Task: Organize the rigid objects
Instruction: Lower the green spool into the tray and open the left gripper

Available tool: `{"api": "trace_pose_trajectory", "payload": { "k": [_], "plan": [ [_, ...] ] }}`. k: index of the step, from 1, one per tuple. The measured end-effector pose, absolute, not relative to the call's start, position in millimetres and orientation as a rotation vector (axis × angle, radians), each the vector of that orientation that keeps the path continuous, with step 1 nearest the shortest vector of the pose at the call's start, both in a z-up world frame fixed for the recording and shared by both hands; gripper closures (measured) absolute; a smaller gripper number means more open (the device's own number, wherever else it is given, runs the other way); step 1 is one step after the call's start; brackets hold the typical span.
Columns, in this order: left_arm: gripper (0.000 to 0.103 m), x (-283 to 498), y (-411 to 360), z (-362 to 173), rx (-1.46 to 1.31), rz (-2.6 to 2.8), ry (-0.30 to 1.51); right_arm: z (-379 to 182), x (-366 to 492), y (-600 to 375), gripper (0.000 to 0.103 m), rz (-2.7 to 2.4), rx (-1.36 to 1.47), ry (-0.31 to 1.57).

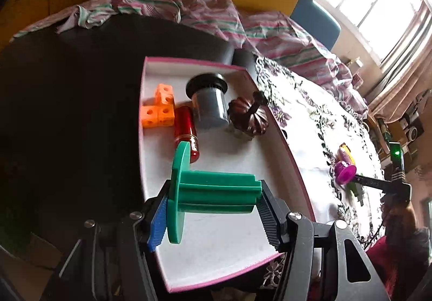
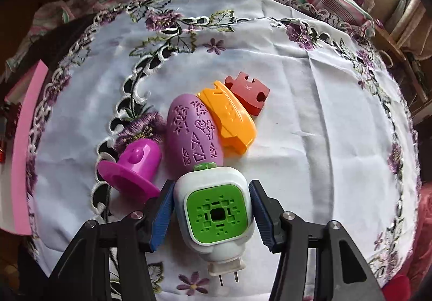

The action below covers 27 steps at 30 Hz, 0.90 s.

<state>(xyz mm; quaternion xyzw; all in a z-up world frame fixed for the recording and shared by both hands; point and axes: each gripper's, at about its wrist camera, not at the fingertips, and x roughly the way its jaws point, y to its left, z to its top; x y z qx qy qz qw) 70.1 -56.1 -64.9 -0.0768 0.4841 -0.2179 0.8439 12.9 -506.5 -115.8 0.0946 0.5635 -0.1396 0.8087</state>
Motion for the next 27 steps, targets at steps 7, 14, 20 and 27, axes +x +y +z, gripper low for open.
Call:
{"api": "trace_pose_trajectory", "payload": {
  "k": [7,14,20,27],
  "plan": [
    [0.043,92.0,-67.4,-86.4,-0.097,-0.371,1.028,-112.8,6.9,-504.1,0.048,-0.293,0.281,1.156],
    [0.043,108.2,-73.4,-97.5,-0.063,-0.325,0.997,-111.6,5.7,-503.3,0.048,-0.287,0.294,1.141],
    [0.036,101.0,-69.2,-90.4,-0.058,-0.324,0.970,-111.3,5.5,-503.6,0.048,-0.281,0.302,1.134],
    [0.028,82.4,-66.5,-76.2,-0.045,-0.306,0.914,-110.6,4.4,-503.9,0.048,-0.293,0.301,1.131]
  ]
}}
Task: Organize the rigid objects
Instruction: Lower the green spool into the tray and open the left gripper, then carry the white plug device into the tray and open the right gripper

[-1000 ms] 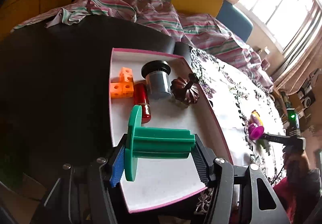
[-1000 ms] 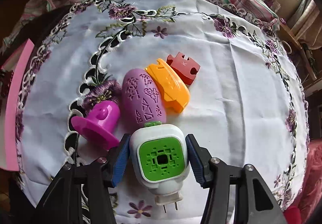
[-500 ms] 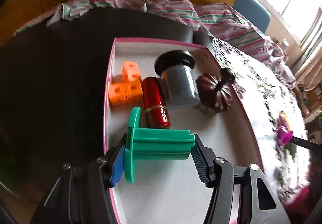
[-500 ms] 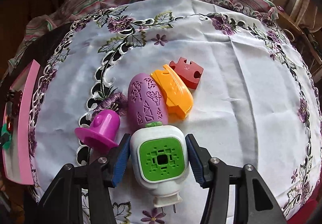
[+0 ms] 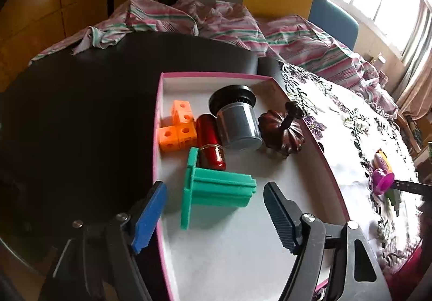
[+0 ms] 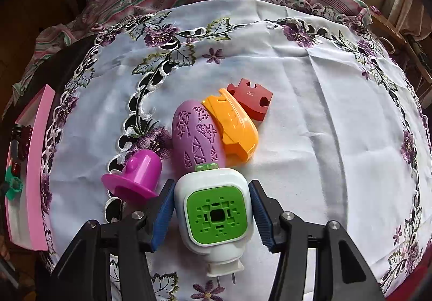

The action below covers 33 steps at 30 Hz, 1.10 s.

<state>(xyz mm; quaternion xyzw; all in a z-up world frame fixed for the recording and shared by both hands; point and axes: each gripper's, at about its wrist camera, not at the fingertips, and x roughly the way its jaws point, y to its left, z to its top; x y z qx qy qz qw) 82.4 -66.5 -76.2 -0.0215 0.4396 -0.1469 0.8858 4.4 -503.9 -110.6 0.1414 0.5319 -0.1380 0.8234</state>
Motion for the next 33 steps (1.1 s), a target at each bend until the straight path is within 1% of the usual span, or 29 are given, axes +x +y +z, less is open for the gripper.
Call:
{"api": "trace_pose_trajectory", "payload": {
  "k": [3,12,26,33],
  "plan": [
    [0.026,75.7,-60.2,-72.2,-0.054,-0.294,0.909,-109.8,4.3,-502.5,0.049,-0.303,0.294,1.137],
    [0.026,61.0,-45.8,-62.9,-0.075,-0.259,0.893,-92.7,-3.2,-476.2,0.049,-0.323,0.188,1.152],
    [0.026,45.8,-24.2,-59.5,-0.117,-0.235,0.881,-53.1,-11.7,-421.4,0.050,-0.237,0.163,1.034],
    [0.026,38.6,-17.4,-60.3,-0.117,-0.226,0.876,-29.4,16.0,-352.0,0.050,-0.041,0.142,0.972]
  ]
}}
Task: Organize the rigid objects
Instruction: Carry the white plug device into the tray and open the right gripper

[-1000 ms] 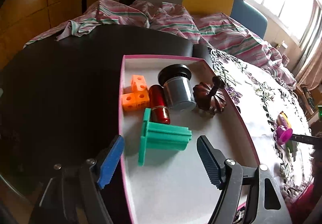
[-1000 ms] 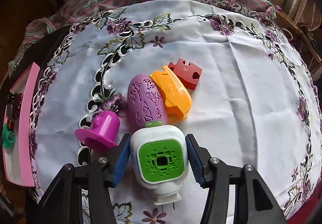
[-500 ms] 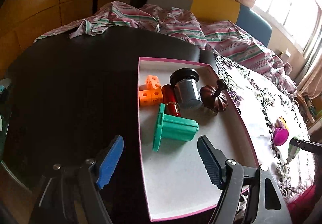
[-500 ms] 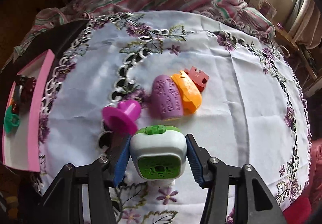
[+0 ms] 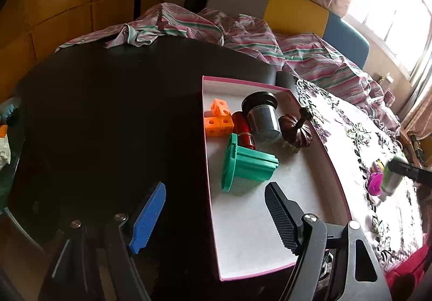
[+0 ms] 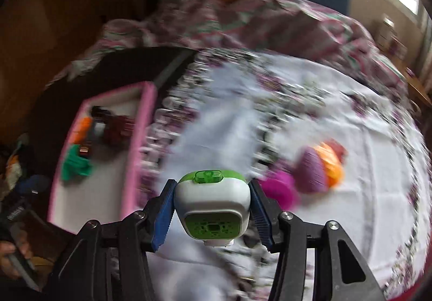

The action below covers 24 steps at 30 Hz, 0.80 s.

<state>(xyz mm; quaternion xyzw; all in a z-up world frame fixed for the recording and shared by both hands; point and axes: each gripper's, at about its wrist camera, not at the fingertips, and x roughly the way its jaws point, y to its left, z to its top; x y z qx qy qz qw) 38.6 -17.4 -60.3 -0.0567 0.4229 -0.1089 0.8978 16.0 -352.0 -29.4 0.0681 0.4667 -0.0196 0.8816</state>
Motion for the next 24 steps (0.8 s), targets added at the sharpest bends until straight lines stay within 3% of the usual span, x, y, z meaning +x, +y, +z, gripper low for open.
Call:
{"api": "trace_pose_trajectory", "payload": {
  "k": [6,13,24],
  "plan": [
    [0.027,31.9,-12.2,-57.1,-0.111,-0.224,0.854,-32.3,58.5,-267.3,0.050,0.206,0.124,0.996],
    [0.027,28.4,-6.7,-60.9,-0.127,-0.215,0.860,-76.4,122.9,-197.5,0.050,0.239,0.013,1.121],
    [0.027,25.7,-8.2,-62.9,-0.121,-0.212,0.862,-99.6,135.7,-199.8,0.045,0.190,0.039,1.113]
  ]
}}
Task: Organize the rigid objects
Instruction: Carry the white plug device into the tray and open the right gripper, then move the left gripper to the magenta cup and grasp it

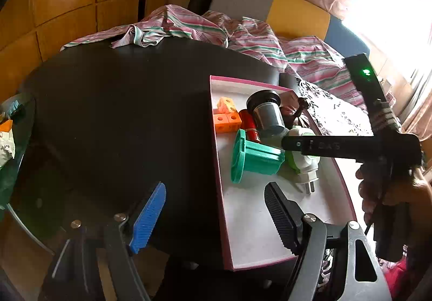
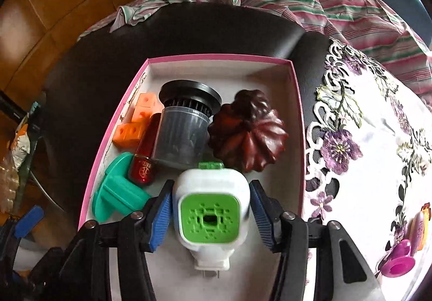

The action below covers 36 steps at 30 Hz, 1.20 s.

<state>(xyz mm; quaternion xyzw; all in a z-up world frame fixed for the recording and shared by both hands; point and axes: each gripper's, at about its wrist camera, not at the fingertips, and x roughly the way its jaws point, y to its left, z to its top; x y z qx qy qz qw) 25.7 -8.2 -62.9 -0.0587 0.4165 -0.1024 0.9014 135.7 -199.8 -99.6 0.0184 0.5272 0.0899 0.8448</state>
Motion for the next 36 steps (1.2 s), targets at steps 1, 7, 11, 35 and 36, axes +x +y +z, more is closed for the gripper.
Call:
{"api": "trace_pose_trajectory", "payload": {
  "k": [1,7,11,35,36],
  "plan": [
    [0.027,25.0,-9.2,-63.0,-0.116,-0.211,0.862,-97.4,132.2,-202.3,0.043,0.186,0.045,1.101],
    [0.027,22.7,-12.2,-59.5,-0.094,-0.209,0.851,-75.9,108.7,-215.2,0.042,0.180,0.076,1.021],
    [0.027,20.0,-14.5,-54.8,-0.077,-0.209,0.838,-63.8,95.6,-224.8,0.042,0.159,0.075,0.977],
    [0.026,13.2,-86.7,-30.0,0.062,-0.364,0.788,-32.0,18.2,-409.4,0.042,-0.221,0.172,0.860],
    [0.027,13.2,-90.3,-29.2,0.063,-0.371,0.788,-31.9,13.8,-427.0,0.042,-0.267,0.201,0.849]
  ]
}}
